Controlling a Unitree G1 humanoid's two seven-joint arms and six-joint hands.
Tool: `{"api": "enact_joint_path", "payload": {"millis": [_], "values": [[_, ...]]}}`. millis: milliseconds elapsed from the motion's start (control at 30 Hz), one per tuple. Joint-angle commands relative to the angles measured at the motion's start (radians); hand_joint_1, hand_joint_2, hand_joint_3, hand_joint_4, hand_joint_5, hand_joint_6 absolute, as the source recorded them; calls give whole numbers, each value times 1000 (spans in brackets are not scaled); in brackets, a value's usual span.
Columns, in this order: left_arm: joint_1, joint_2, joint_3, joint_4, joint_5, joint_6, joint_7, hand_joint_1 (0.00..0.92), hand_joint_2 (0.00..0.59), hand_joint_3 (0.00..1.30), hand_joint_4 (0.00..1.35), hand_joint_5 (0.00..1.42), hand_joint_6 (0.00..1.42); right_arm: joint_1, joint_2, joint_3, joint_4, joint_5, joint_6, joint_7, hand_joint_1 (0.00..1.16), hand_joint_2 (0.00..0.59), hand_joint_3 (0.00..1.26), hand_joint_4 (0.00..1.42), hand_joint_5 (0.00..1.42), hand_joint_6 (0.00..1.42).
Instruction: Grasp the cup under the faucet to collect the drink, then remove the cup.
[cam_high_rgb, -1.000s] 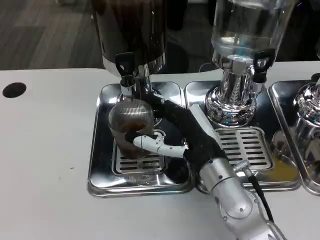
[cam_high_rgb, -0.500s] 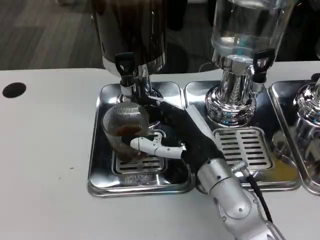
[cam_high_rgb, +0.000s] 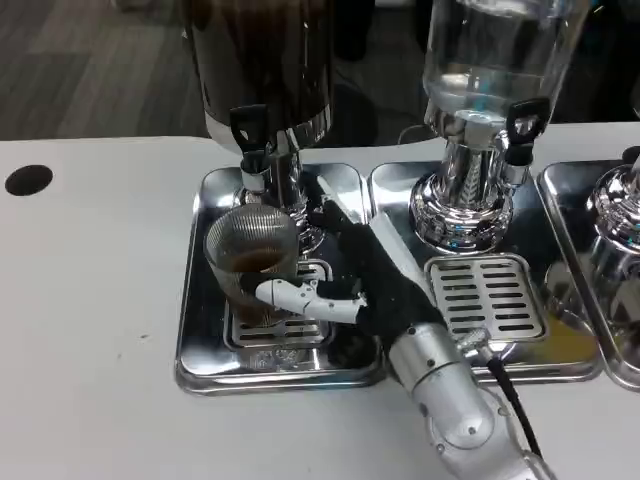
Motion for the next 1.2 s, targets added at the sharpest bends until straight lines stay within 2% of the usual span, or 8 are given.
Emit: {"api": "enact_joint_path", "payload": {"millis": [33, 267, 767, 1000, 1200], "values": [[22, 8, 17, -1, -15, -5, -4, 0, 71, 314, 246, 345, 561, 5, 33, 19, 10, -21, -3, -40, 721, 97, 27, 43, 94, 0], [19, 13, 29, 9, -23, -13, -5, 0, 71, 319, 246, 350, 562, -6, 55, 45, 40, -28, -3, -77, 721, 94, 37, 56, 96, 0], [18, 19, 44, 46, -43, -24, -4, 0, 77, 323, 246, 352, 566, -38, 99, 85, 121, -35, -13, -209, 712, 86, 28, 44, 96, 0], [24, 19, 52, 60, -49, -31, -2, 0, 77, 323, 246, 356, 571, -47, 108, 95, 150, -25, -18, -234, 705, 91, 65, 87, 111, 0], [19, 23, 55, 71, -54, -34, -4, 0, 78, 328, 246, 354, 572, -55, 106, 105, 165, -9, -28, -215, 700, 93, 101, 129, 150, 0]]}}
